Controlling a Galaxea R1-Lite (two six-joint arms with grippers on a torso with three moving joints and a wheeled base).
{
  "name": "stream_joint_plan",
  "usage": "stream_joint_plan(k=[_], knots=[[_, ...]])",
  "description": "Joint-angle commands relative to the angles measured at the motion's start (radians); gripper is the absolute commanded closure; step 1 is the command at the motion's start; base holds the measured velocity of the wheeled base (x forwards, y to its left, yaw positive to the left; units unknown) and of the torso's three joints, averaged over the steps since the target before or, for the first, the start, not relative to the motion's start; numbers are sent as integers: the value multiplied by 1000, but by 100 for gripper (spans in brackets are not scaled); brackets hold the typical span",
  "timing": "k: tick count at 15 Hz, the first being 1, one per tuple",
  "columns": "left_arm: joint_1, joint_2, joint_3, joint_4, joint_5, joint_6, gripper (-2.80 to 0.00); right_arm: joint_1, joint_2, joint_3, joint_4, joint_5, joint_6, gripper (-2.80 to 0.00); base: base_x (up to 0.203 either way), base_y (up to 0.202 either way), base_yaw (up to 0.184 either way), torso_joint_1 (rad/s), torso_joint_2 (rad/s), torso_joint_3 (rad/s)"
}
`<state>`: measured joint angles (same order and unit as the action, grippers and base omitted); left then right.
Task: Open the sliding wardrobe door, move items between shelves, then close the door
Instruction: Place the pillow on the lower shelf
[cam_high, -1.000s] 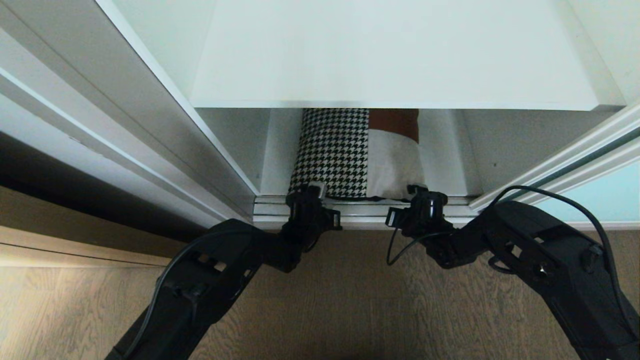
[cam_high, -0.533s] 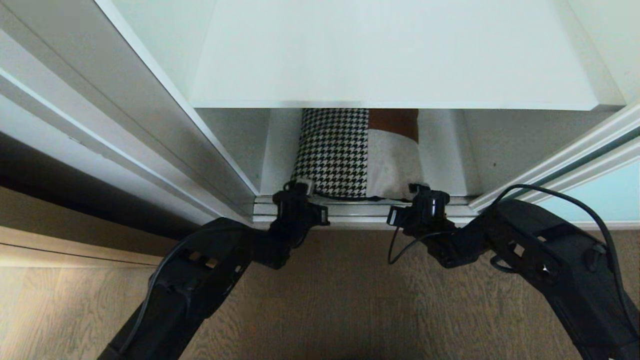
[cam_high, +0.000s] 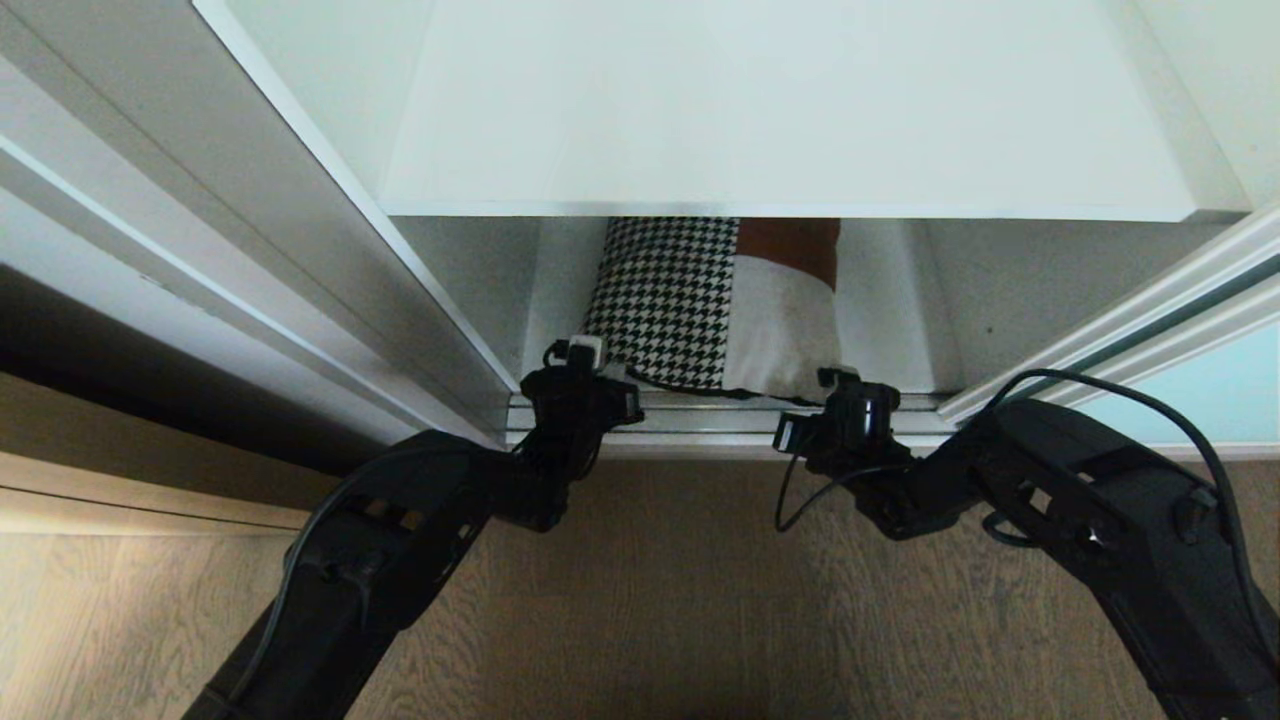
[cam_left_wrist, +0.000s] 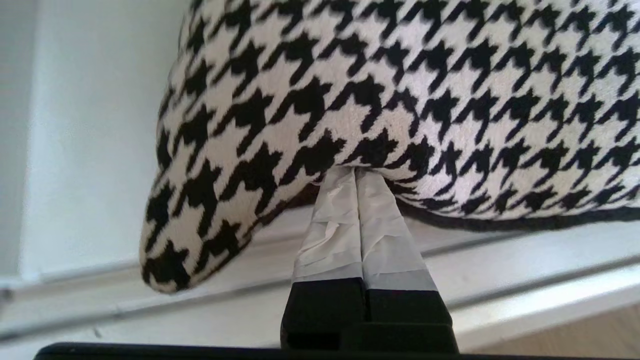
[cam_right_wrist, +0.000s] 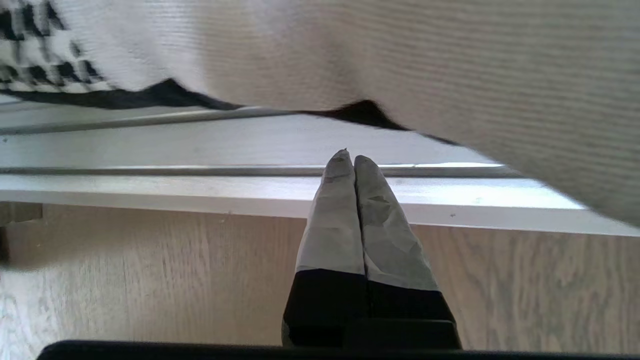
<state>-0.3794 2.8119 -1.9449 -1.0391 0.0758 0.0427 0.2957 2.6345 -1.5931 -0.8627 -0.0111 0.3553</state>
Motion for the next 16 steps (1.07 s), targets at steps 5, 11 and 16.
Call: stream_joint_plan(k=[5, 11, 16], knots=[[-16, -2, 56, -95, 28, 24, 0, 2, -6, 41, -36, 0, 2, 0, 0, 0, 0, 0, 0, 0], [-121, -192, 360, -105, -2, -11, 0, 2, -157, 258, -101, 3, 2, 0, 0, 0, 0, 0, 0, 0], [-141, -349, 458, -57, 152, -9, 0, 12, -343, 567, -219, 2, 1, 0, 0, 0, 0, 0, 0, 0]])
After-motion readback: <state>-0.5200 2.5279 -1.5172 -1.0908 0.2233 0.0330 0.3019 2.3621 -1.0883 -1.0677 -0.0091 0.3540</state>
